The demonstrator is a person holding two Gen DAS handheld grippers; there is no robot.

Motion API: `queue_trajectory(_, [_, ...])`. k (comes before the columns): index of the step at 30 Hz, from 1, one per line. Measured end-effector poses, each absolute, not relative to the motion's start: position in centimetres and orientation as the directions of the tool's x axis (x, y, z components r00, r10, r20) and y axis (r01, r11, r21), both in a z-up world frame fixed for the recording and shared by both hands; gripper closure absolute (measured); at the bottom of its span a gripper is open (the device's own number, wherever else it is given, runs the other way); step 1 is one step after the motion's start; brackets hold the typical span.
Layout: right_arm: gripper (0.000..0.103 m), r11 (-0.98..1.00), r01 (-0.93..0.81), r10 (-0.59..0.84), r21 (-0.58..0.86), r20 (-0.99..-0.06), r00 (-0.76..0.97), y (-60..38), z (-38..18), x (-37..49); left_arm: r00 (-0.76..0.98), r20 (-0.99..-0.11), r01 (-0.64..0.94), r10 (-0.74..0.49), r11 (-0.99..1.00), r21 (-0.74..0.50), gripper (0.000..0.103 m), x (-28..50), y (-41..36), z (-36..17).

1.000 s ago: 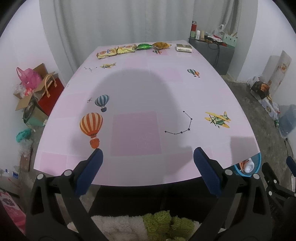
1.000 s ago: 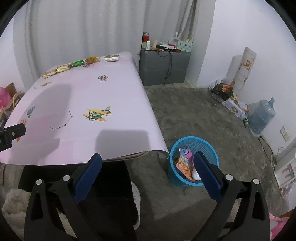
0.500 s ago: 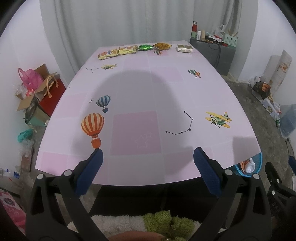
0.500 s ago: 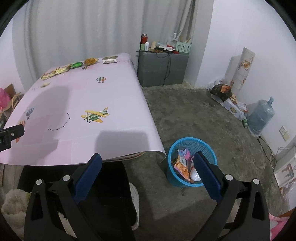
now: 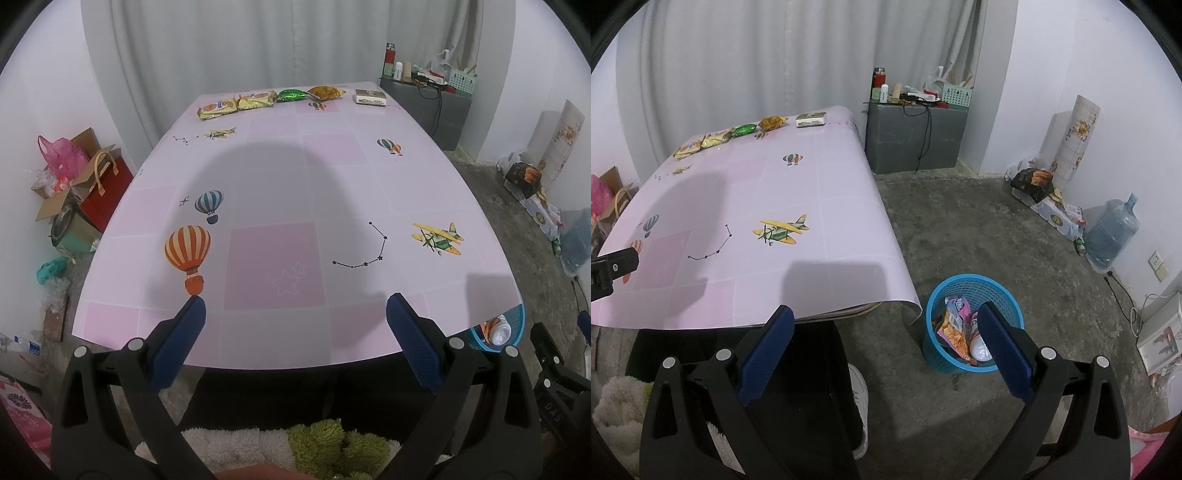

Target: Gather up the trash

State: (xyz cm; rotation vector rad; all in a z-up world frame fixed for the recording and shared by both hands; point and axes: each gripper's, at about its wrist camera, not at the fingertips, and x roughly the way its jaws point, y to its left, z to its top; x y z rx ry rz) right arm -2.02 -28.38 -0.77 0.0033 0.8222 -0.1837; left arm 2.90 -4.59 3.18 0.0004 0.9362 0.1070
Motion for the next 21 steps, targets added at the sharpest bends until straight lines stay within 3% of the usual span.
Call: queue_trajectory(21, [0.007, 0.984, 0.167, -0.163, -0.068, -0.729, 0.665, -28.17, -0.77, -2.02, 0.588, -0.804, -0.092, 0.092, 0.995, 0.047, 0.009, 2.89, -4.52, 3.17])
